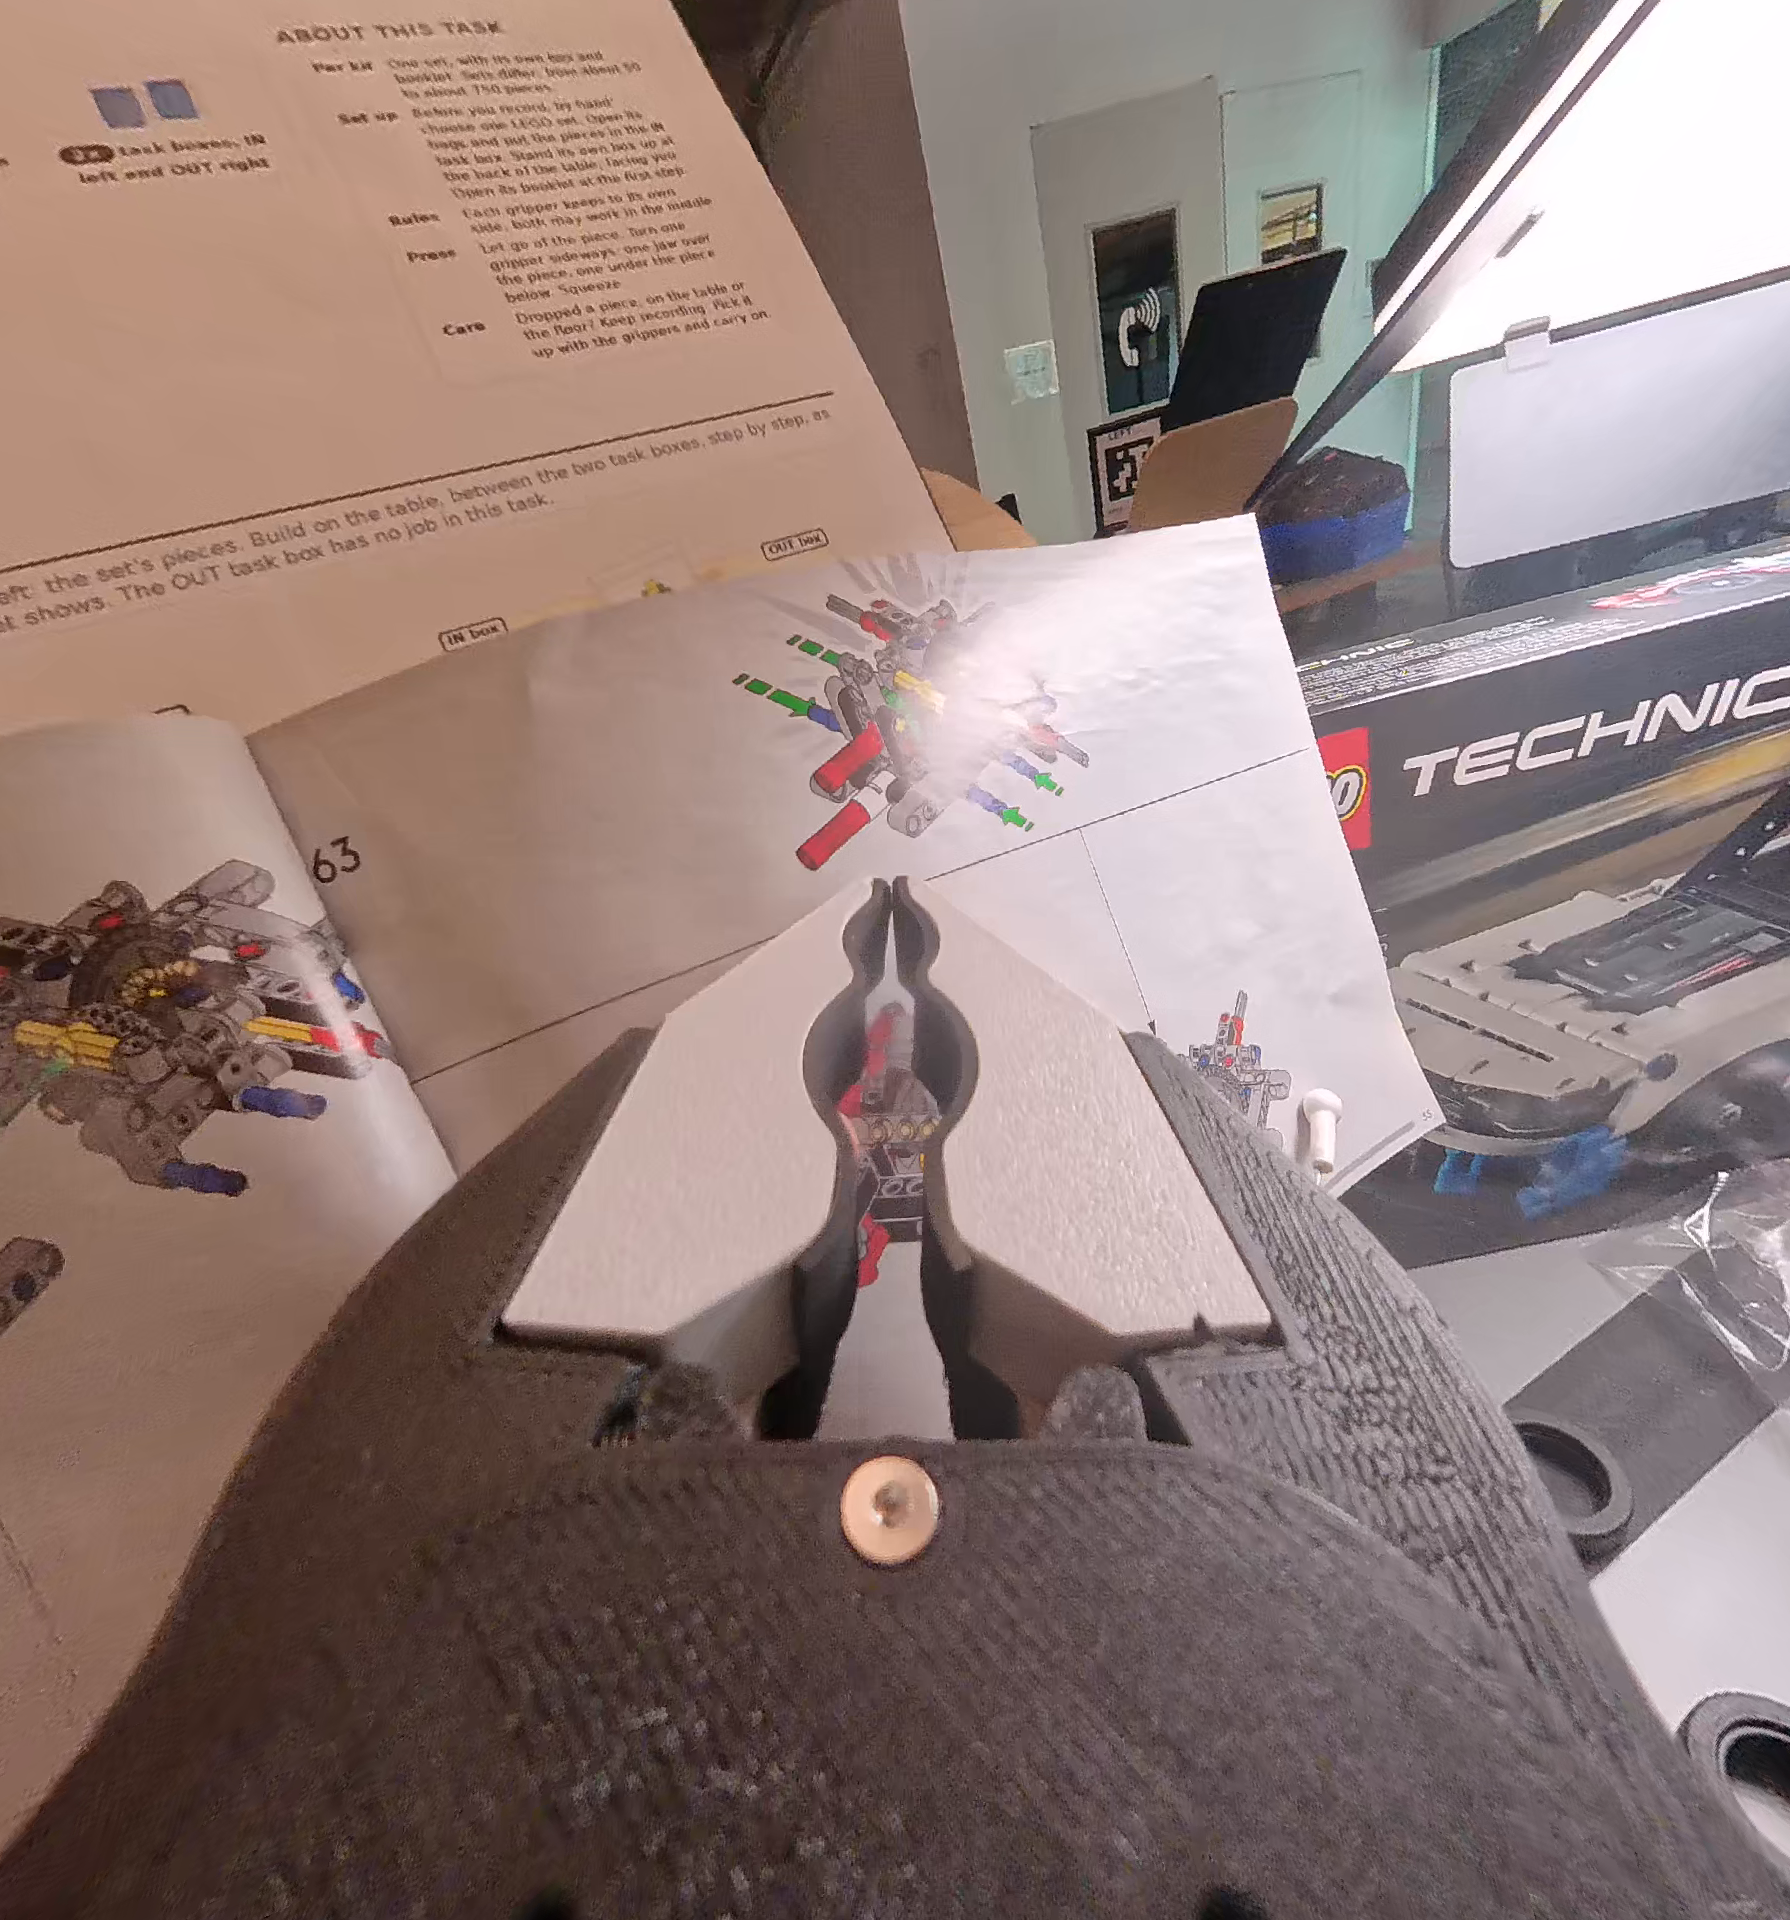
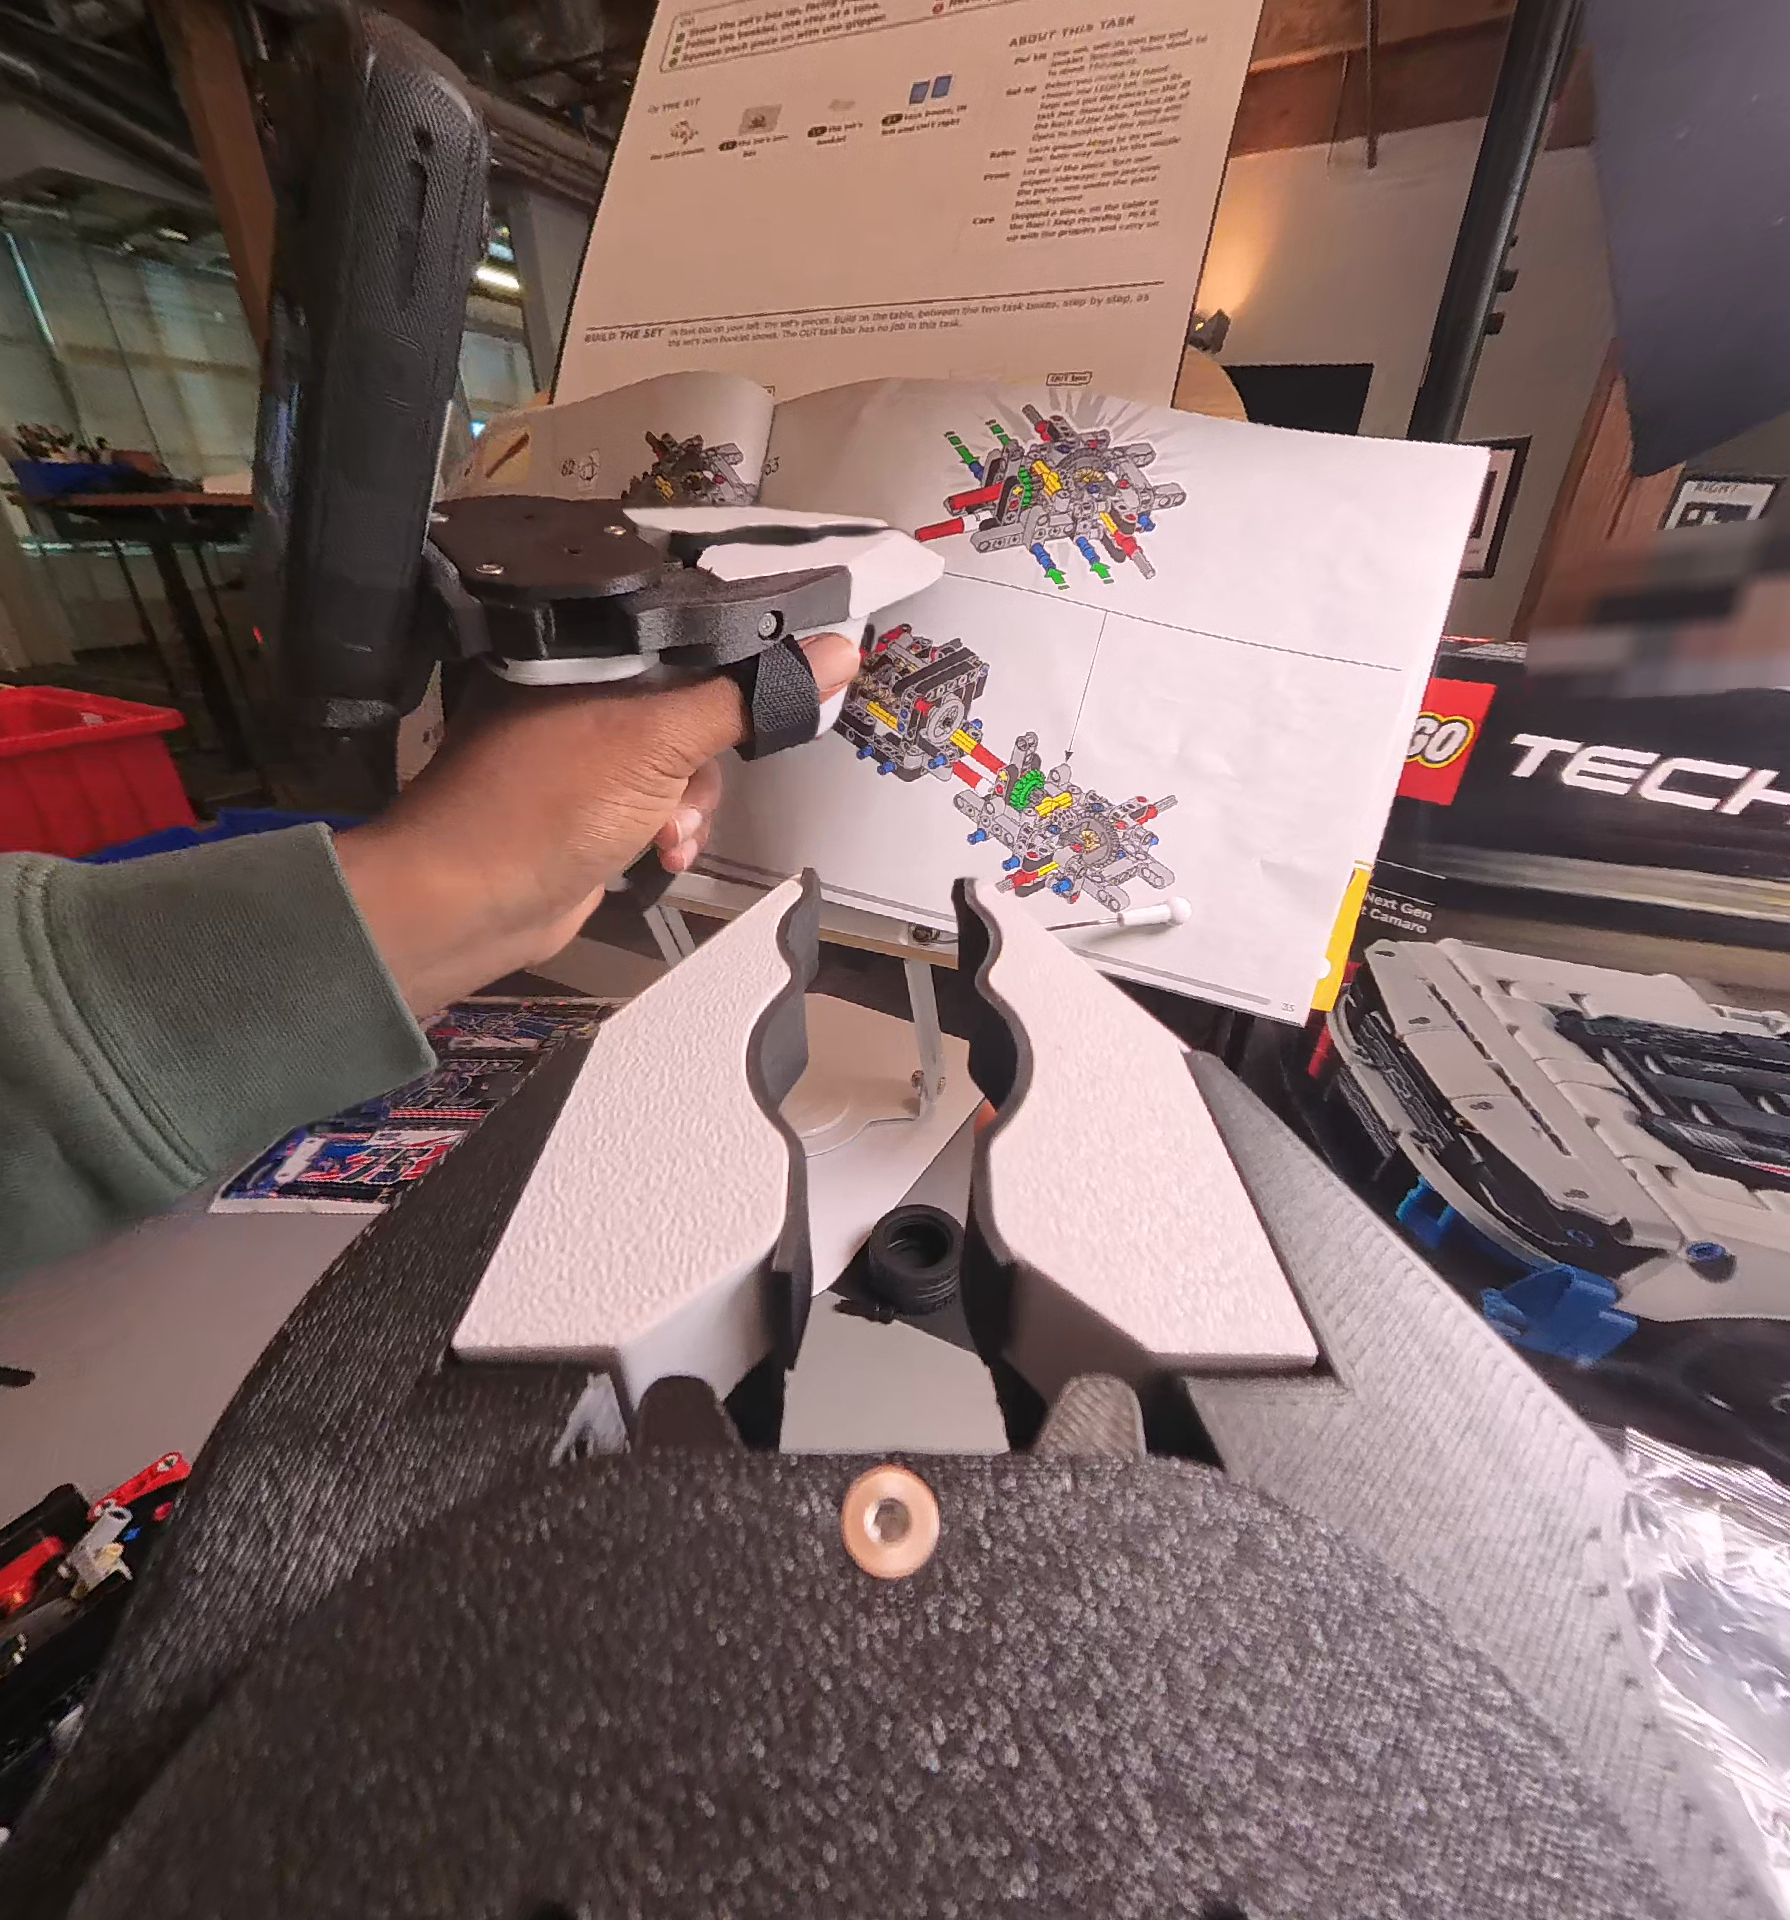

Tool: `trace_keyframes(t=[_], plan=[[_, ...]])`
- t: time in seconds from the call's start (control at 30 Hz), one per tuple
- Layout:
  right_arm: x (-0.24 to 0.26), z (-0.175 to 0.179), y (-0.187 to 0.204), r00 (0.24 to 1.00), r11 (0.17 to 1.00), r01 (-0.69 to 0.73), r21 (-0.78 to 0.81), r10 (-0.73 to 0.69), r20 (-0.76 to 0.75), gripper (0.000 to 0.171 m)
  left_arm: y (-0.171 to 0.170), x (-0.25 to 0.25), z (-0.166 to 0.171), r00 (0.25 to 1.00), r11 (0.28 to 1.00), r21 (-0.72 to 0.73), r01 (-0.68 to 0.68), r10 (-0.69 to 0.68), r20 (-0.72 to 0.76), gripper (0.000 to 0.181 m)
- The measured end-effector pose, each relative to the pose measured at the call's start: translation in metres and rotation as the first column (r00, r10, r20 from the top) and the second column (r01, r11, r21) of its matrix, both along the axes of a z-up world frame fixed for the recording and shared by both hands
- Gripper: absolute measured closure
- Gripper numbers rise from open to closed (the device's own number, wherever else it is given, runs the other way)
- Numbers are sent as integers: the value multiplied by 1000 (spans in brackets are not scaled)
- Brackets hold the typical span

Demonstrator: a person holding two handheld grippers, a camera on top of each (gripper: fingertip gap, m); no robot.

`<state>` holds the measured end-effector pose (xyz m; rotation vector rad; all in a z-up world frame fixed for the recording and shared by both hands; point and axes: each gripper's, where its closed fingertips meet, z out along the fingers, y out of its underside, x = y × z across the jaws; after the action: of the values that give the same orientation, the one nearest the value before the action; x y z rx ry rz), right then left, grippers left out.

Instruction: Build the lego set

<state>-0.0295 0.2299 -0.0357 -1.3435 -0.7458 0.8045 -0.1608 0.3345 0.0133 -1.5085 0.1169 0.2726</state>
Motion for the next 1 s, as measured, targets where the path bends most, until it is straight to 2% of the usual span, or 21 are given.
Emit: trace_keyframes(t=[0.47,1.0], plan=[[1,2,0,1000,1000,-3,-2,3,-8,147,10,9,-6,985,995,-101,3,-20,-169,181],[1,7,-4,1000,1000,-13,2,13,-16,147,11,13,-5,986,991,-132,19,-40,-163,179]])
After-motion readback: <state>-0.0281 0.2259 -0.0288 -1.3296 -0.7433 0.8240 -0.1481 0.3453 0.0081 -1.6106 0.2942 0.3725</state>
